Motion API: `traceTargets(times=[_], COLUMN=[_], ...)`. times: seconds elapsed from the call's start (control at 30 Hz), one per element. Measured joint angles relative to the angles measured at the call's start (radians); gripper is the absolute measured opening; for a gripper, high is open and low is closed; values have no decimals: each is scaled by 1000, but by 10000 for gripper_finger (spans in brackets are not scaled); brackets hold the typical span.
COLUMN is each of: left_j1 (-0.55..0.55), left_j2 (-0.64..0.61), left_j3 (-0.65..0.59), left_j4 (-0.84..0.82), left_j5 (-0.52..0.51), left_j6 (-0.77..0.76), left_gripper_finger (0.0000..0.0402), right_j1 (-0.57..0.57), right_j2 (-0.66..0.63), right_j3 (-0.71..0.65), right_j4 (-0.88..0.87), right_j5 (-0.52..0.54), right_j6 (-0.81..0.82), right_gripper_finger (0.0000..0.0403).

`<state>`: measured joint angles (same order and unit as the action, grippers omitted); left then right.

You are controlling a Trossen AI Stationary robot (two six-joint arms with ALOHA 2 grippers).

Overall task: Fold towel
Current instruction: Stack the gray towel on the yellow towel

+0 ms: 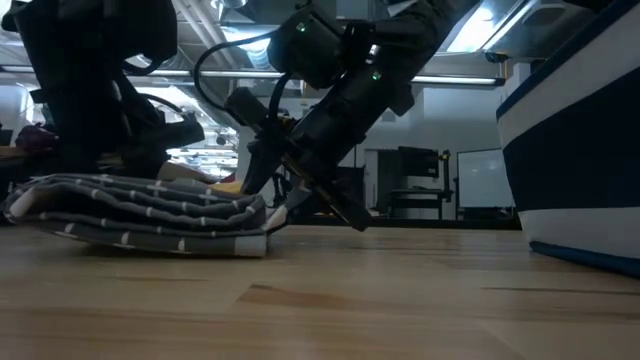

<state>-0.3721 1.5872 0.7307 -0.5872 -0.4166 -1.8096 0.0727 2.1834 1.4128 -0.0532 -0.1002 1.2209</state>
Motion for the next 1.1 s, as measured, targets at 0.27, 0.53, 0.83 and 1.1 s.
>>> traceTargets(times=[0.27, 0.53, 0.83, 1.1], left_j1=[0, -2, 10, 112], left_j2=[-15, -57, -242, -396], left_j3=[-2, -4, -1, 0], left_j4=[-28, -99, -223, -245], left_j5=[-84, -128, -206, -230], left_j6=[67, 73, 140, 340], left_gripper_finger=[12, 5, 2, 1], right_j1=[0, -1, -4, -29], right_j2=[2, 2, 2, 2], right_j3=[-1, -1, -1, 1], right_j4=[10, 79, 319, 423], right_j5=[81, 115, 159, 281], right_j6=[-52, -65, -30, 30], right_gripper_finger=[49, 36, 15, 7])
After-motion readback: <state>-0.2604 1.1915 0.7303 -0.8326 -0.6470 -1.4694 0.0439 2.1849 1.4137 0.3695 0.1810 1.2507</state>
